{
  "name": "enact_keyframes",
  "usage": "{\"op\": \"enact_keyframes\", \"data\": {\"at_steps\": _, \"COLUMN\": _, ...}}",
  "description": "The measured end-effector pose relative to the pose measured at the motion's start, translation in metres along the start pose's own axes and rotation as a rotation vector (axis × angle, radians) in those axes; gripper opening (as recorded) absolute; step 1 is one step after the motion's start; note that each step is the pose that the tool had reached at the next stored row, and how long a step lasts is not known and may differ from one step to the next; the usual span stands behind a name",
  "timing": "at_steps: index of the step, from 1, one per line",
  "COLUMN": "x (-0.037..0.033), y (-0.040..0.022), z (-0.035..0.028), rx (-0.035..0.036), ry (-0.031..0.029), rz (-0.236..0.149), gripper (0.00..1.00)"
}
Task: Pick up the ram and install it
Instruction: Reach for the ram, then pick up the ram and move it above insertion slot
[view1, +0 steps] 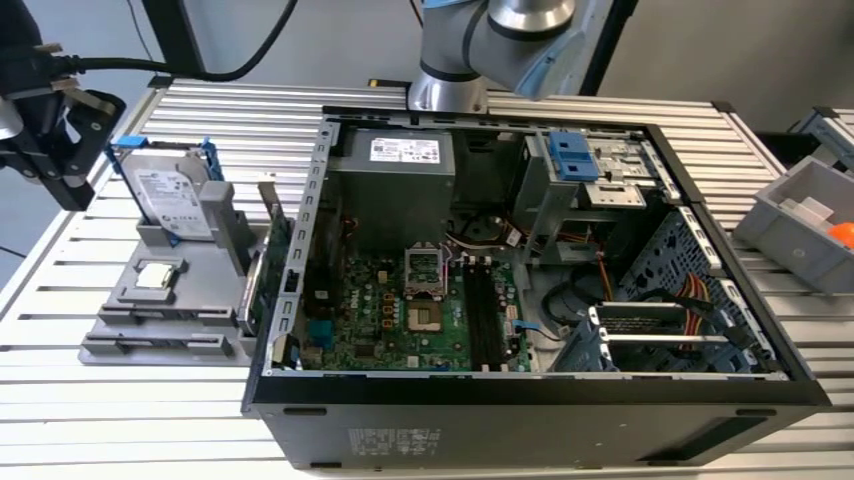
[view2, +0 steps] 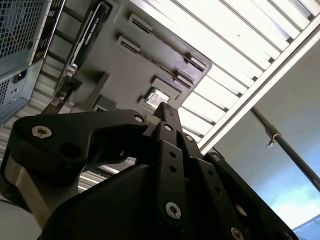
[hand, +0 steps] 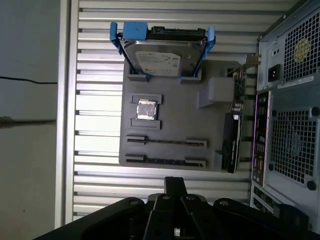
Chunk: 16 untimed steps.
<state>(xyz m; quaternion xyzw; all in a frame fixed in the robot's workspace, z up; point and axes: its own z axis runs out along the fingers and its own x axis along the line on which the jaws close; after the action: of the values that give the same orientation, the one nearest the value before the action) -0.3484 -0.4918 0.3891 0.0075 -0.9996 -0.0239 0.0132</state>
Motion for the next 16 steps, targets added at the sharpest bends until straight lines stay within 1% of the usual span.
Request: {"op": "enact_keyframes", "data": {"at_steps": 16, "x": 0.0000, "y": -0.0020, "z": 0.0000, "rx": 0.0000, "ry": -0.0001, "rz": 0.001, "gripper": 0.00}}
